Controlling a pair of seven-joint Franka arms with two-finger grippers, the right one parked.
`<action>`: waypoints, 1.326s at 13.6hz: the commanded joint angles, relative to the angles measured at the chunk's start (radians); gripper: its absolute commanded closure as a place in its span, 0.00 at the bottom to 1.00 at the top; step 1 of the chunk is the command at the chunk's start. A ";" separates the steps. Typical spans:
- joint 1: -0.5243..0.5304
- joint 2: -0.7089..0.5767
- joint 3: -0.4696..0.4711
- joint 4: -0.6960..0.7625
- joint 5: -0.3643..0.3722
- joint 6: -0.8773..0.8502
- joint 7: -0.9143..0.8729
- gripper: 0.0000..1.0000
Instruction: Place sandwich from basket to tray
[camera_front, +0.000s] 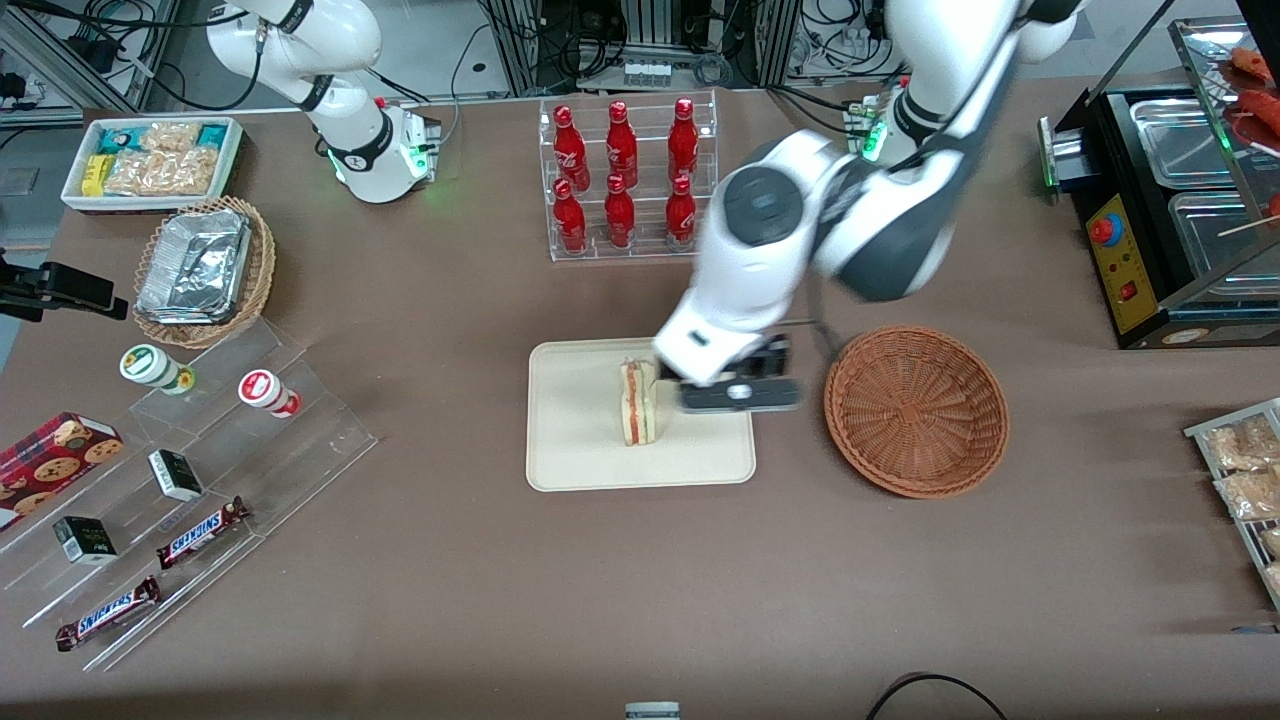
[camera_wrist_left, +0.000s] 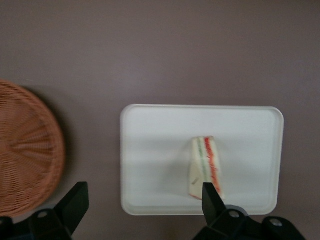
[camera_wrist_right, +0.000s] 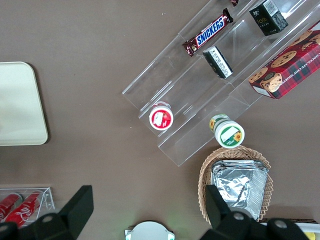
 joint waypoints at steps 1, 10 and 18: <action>0.100 -0.189 -0.005 -0.161 0.004 -0.025 0.037 0.00; 0.462 -0.441 -0.005 -0.284 -0.063 -0.204 0.549 0.00; 0.485 -0.446 0.065 -0.245 -0.071 -0.269 0.635 0.00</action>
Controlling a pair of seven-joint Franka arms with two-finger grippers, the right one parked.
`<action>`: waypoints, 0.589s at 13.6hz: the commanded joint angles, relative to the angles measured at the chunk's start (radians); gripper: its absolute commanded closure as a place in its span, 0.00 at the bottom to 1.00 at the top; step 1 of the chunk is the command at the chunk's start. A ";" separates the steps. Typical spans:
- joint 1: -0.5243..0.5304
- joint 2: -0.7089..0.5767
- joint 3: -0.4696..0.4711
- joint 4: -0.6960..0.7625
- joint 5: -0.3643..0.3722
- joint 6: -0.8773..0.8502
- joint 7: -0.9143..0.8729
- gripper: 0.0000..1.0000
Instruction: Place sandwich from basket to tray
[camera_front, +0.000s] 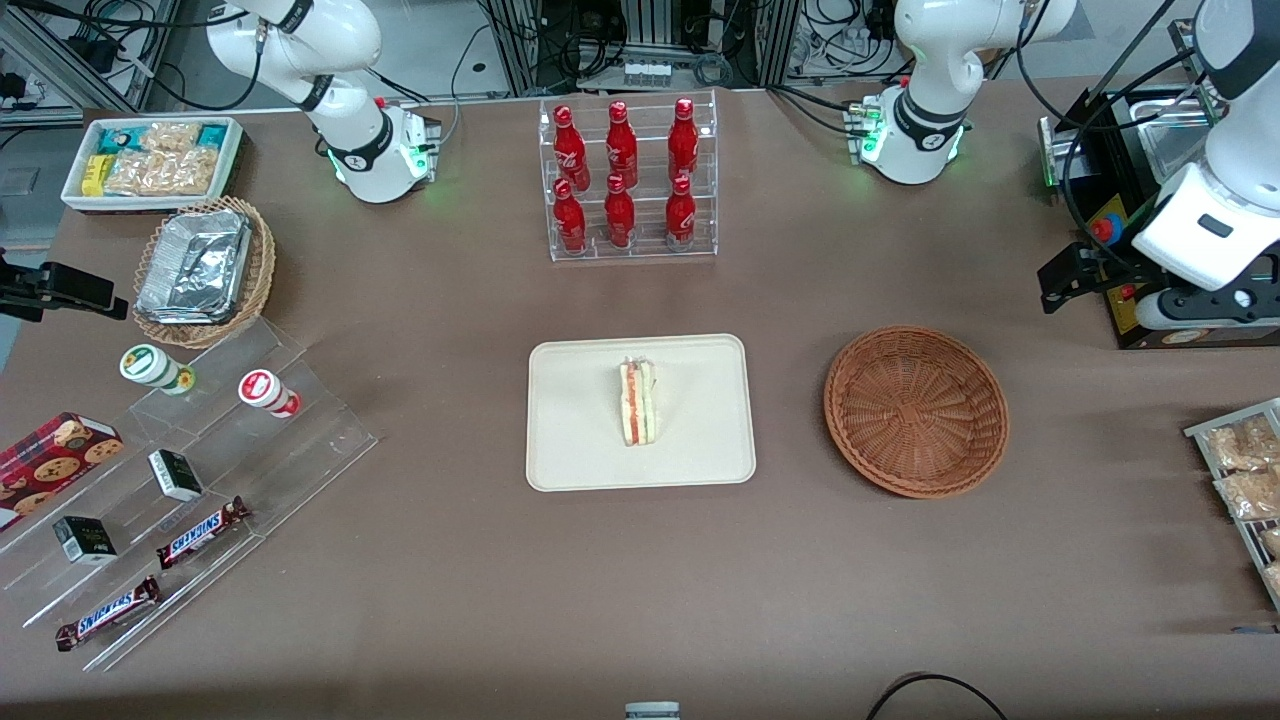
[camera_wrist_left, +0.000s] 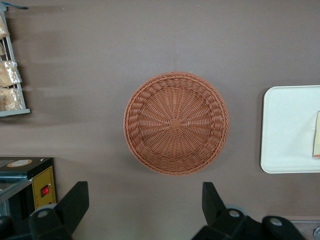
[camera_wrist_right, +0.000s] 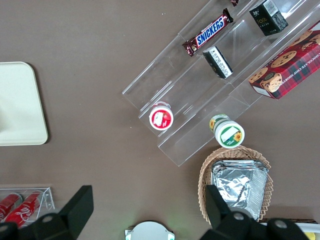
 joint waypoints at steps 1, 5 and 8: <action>-0.008 -0.015 0.038 0.017 -0.016 -0.024 0.067 0.00; -0.035 -0.001 0.055 0.025 0.001 -0.025 0.075 0.00; -0.037 -0.006 0.080 0.021 0.001 -0.025 0.077 0.00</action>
